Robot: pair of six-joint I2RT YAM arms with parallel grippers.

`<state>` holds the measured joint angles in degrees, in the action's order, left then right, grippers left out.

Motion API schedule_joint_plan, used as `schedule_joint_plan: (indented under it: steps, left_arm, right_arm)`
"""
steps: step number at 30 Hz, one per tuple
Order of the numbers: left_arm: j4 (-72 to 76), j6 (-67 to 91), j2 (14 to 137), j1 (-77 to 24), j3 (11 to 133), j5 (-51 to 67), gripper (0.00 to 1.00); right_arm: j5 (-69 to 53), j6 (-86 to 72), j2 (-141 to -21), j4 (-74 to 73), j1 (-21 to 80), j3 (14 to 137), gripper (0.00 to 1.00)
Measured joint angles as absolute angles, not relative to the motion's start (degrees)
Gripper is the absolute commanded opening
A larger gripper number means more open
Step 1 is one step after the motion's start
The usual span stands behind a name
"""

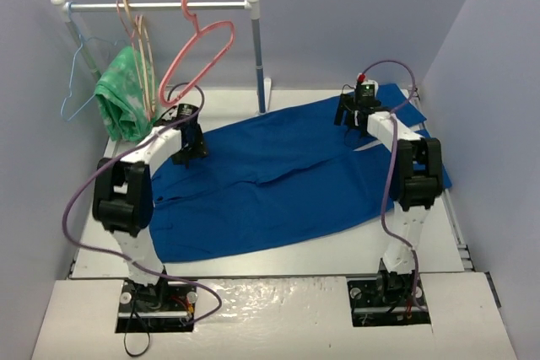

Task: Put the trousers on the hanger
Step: Flatten out the trousers at the center of the board.

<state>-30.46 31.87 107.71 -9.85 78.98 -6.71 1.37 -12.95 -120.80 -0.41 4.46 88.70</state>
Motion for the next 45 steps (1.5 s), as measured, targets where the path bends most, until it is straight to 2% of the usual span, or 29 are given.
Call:
schedule_joint_plan:
  steps: [7, 10, 16, 24, 34, 39, 45]
  left_arm:
    - [-27.2, 34.4, 82.0, -20.2, 63.7, -7.6, 0.57]
    - [-26.8, 36.8, 76.0, -23.7, 54.3, -7.2, 0.57]
    - [-23.7, 41.3, 81.6, -27.4, 43.2, -5.3, 0.57]
    - [-20.7, 44.1, 82.0, -27.9, 42.4, -5.6, 0.57]
    - [-15.5, 49.8, 78.4, -18.6, 38.3, 0.8, 0.56]
    - [-16.2, 50.4, 75.1, -14.3, 36.1, 0.6, 0.55]
    - [-22.0, 51.5, 66.1, -4.6, 30.8, -2.5, 0.55]
  right_arm:
    - [6.0, -17.4, -96.1, 1.3, 3.8, 71.8, 0.77]
    - [7.4, -20.5, -89.6, 1.5, 3.3, 65.5, 0.77]
    - [6.6, -25.0, -89.6, 3.3, 2.7, 53.7, 0.77]
    - [5.1, -28.3, -89.6, 4.9, 2.0, 45.2, 0.77]
    - [0.5, -32.6, -91.1, 9.8, -4.4, 43.3, 0.77]
    - [-0.3, -34.1, -91.1, 10.6, -4.9, 43.2, 0.77]
    - [-0.4, -34.5, -91.2, 11.0, -5.0, 43.2, 0.78]
